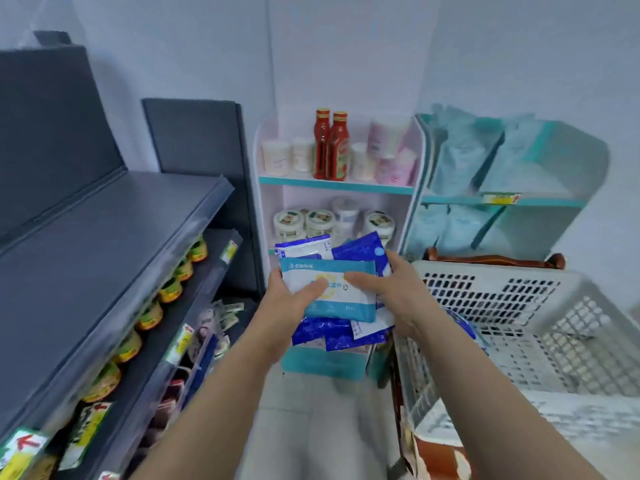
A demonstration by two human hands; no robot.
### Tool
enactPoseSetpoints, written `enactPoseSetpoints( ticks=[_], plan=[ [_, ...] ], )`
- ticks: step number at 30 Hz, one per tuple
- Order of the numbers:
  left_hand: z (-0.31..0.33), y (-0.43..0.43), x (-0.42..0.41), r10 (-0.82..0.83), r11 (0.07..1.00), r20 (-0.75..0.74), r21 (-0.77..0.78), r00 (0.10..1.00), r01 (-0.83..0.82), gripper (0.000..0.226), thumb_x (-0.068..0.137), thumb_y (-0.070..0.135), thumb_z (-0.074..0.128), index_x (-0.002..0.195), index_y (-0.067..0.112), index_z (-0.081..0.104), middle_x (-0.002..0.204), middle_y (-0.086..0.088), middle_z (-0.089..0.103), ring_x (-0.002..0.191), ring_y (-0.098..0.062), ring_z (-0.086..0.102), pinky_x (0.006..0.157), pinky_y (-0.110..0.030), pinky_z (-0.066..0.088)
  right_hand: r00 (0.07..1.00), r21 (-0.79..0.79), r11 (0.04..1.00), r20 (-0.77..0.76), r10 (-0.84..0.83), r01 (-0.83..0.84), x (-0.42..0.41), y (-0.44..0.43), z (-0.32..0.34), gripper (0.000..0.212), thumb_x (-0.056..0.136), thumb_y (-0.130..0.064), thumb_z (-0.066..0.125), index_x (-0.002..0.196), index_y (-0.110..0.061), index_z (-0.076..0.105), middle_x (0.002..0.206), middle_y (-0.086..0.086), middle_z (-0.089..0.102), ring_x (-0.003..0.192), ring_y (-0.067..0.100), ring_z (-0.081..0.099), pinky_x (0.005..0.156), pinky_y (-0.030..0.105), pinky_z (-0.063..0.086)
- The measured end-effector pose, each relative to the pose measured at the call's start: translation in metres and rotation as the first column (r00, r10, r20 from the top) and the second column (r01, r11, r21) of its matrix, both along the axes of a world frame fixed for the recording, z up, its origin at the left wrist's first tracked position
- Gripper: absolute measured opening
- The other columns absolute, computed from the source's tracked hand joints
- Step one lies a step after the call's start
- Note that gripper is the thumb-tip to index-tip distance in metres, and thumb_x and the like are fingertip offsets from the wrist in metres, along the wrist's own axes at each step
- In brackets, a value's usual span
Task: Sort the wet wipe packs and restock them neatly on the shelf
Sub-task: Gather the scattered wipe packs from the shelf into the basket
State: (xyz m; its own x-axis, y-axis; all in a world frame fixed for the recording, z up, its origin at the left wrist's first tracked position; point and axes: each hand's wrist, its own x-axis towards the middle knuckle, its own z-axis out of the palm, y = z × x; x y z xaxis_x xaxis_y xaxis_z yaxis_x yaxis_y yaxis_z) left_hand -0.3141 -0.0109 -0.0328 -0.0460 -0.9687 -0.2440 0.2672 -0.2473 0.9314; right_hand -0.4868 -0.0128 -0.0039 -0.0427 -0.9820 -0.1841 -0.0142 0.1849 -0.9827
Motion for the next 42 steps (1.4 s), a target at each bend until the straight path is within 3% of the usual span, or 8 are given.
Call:
enactPoseSetpoints(
  ticks=[10, 21, 26, 30, 33, 37, 40, 42],
  plan=[
    [-0.053, -0.033, -0.230, -0.219, 0.959, -0.108, 0.160, 0.970, 0.235, 0.038, 0.087, 0.007, 0.067, 0.117, 0.023, 0.051, 0.109, -0.011, 0.069, 0.094, -0.031, 0.070, 0.084, -0.053, 0.055, 0.983, 0.206, 0.962, -0.005, -0.181, 0.178, -0.229, -0.013, -0.053, 0.037, 0.075, -0.011, 0.080, 0.105, -0.020, 0.061, 0.094, 0.005, 0.073, 0.076, 0.023, 0.073, 0.061, 0.040, 0.059],
    [-0.182, -0.052, -0.344, -0.049, 0.877, 0.049, 0.479, 0.998, 0.020, 0.035, 0.085, 0.008, 0.070, 0.115, 0.017, 0.055, 0.111, -0.011, 0.068, 0.097, -0.030, 0.068, 0.079, -0.043, 0.057, 1.000, 0.467, 0.884, 0.025, 0.006, -0.017, -0.342, -0.066, -0.209, 0.043, 0.075, -0.005, 0.079, 0.114, -0.007, 0.060, 0.097, 0.010, 0.074, 0.083, 0.027, 0.073, 0.071, 0.044, 0.060],
    [-0.214, -0.059, -0.345, -0.057, 0.820, 0.196, 0.568, 0.979, -0.066, 0.040, 0.087, 0.006, 0.068, 0.125, 0.007, 0.055, 0.109, -0.013, 0.067, 0.092, -0.029, 0.066, 0.082, -0.042, 0.056, 0.984, 0.533, 0.837, -0.041, 0.174, -0.126, -0.343, -0.071, -0.257, 0.045, 0.082, -0.018, 0.075, 0.120, -0.018, 0.052, 0.107, -0.002, 0.066, 0.091, 0.018, 0.066, 0.078, 0.035, 0.056],
    [-0.229, -0.064, -0.344, -0.304, 0.802, 0.500, 0.594, 0.811, -0.065, 0.041, 0.091, 0.022, 0.065, 0.127, 0.011, 0.050, 0.115, -0.003, 0.058, 0.098, -0.020, 0.056, 0.076, -0.024, 0.045, 0.923, 0.531, 0.830, -0.212, 0.322, -0.168, -0.352, -0.070, -0.278, 0.040, 0.086, -0.013, 0.070, 0.122, -0.012, 0.053, 0.116, 0.000, 0.061, 0.094, 0.015, 0.057, 0.078, 0.026, 0.046],
    [-0.237, -0.068, -0.345, -0.410, 0.770, 0.570, 0.634, 0.712, -0.065, 0.063, 0.091, 0.035, 0.062, 0.140, 0.003, 0.038, 0.135, -0.014, 0.051, 0.112, -0.027, 0.056, 0.085, -0.029, 0.046, 0.909, 0.526, 0.833, -0.241, 0.341, -0.173, -0.356, -0.073, -0.290, 0.043, 0.085, -0.016, 0.071, 0.124, -0.012, 0.053, 0.116, -0.001, 0.060, 0.099, 0.016, 0.057, 0.084, 0.027, 0.047],
    [-0.241, -0.070, -0.351, -0.471, 0.778, 0.638, 0.626, 0.609, -0.055, 0.050, 0.098, 0.029, 0.051, 0.137, -0.001, 0.042, 0.137, -0.014, 0.051, 0.120, -0.028, 0.052, 0.079, -0.022, 0.037, 0.882, 0.548, 0.797, -0.206, 0.424, -0.255, -0.354, -0.076, -0.297, 0.041, 0.089, -0.019, 0.066, 0.127, -0.013, 0.052, 0.124, 0.003, 0.058, 0.110, 0.017, 0.054, 0.095, 0.027, 0.043],
    [-0.236, -0.067, -0.353, -0.498, 0.784, 0.674, 0.619, 0.546, -0.050, 0.042, 0.100, 0.029, 0.048, 0.128, -0.003, 0.051, 0.128, -0.015, 0.057, 0.103, -0.026, 0.057, 0.073, -0.020, 0.036, 0.671, 0.612, 0.742, -0.433, 0.602, -0.271, -0.355, -0.075, -0.312, 0.059, 0.086, -0.051, 0.058, 0.136, -0.024, 0.045, 0.144, 0.006, 0.044, 0.132, 0.029, 0.037, 0.111, 0.040, 0.031],
    [-0.235, -0.065, -0.352, -0.520, 0.774, 0.691, 0.630, 0.502, -0.066, 0.044, 0.100, 0.033, 0.047, 0.122, -0.004, 0.053, 0.117, -0.017, 0.061, 0.085, -0.022, 0.052, 0.069, -0.023, 0.037, 0.570, 0.616, 0.732, -0.503, 0.650, -0.290, -0.356, -0.074, -0.311, 0.061, 0.089, -0.051, 0.055, 0.141, -0.026, 0.039, 0.150, 0.006, 0.036, 0.138, 0.032, 0.027, 0.115, 0.041, 0.024]
  ],
)
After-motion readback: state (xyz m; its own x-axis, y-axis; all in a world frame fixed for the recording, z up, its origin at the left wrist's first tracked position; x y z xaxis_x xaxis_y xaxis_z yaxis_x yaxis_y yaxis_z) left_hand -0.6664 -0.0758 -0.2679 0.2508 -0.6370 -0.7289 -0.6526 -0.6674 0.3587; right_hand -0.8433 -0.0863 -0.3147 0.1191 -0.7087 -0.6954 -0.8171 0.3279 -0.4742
